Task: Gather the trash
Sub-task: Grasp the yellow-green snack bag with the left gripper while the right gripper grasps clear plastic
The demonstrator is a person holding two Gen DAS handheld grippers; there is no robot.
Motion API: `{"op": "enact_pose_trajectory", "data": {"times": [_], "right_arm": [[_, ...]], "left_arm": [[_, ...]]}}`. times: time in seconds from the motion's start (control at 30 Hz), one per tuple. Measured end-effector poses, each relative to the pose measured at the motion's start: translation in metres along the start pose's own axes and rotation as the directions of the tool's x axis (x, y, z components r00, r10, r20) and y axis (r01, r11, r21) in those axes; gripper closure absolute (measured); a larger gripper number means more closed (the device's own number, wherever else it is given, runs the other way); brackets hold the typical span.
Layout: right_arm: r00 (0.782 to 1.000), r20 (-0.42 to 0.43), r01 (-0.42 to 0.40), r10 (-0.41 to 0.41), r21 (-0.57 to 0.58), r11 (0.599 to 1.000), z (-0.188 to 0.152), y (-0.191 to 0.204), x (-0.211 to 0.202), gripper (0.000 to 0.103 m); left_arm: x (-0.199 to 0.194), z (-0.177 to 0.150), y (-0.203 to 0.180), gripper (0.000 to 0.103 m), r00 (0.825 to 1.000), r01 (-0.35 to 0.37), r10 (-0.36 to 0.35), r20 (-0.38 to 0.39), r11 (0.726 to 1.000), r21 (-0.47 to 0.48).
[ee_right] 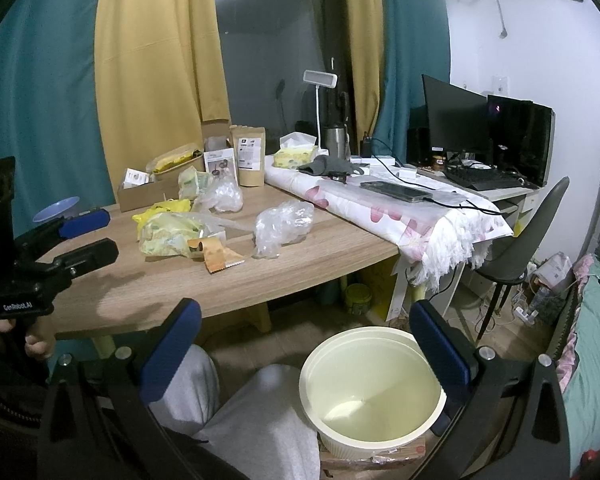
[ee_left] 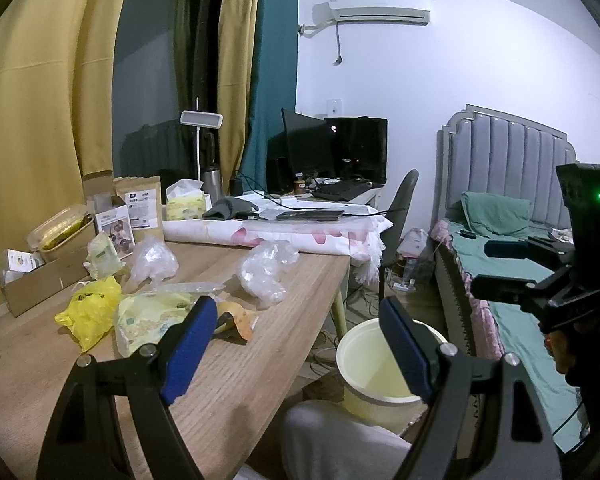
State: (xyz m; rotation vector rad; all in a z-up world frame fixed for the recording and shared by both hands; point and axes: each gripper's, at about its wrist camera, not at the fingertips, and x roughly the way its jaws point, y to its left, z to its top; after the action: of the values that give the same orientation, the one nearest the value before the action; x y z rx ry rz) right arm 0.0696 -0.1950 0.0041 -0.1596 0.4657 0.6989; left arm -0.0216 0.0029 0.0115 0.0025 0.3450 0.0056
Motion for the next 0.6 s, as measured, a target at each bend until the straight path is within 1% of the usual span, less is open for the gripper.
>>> {"op": "enact_pose_trajectory", "data": {"times": [0.1, 0.27, 0.4, 0.6], "right_arm": [[1.000, -0.010, -0.011, 0.011, -0.003, 1.000, 0.001, 0.000, 0.006, 0.000], [0.999, -0.033, -0.041, 0.041, -0.003, 0.999, 0.007, -0.003, 0.026, 0.000], [0.995, -0.067, -0.074, 0.074, -0.002, 0.997, 0.015, -0.004, 0.051, 0.000], [0.986, -0.109, -0.125, 0.123, -0.007, 0.992, 0.034, 0.004, 0.091, 0.000]], "left_arm": [[0.001, -0.001, 0.002, 0.020, 1.000, -0.004, 0.004, -0.001, 1.000, -0.001], [0.010, 0.000, 0.010, 0.020, 0.999, -0.029, 0.029, -0.029, 0.999, -0.014], [0.022, 0.001, 0.023, 0.020, 0.996, -0.050, 0.048, -0.070, 0.999, -0.020], [0.041, 0.004, 0.053, 0.020, 0.986, -0.102, 0.094, -0.140, 0.994, -0.049]]}}
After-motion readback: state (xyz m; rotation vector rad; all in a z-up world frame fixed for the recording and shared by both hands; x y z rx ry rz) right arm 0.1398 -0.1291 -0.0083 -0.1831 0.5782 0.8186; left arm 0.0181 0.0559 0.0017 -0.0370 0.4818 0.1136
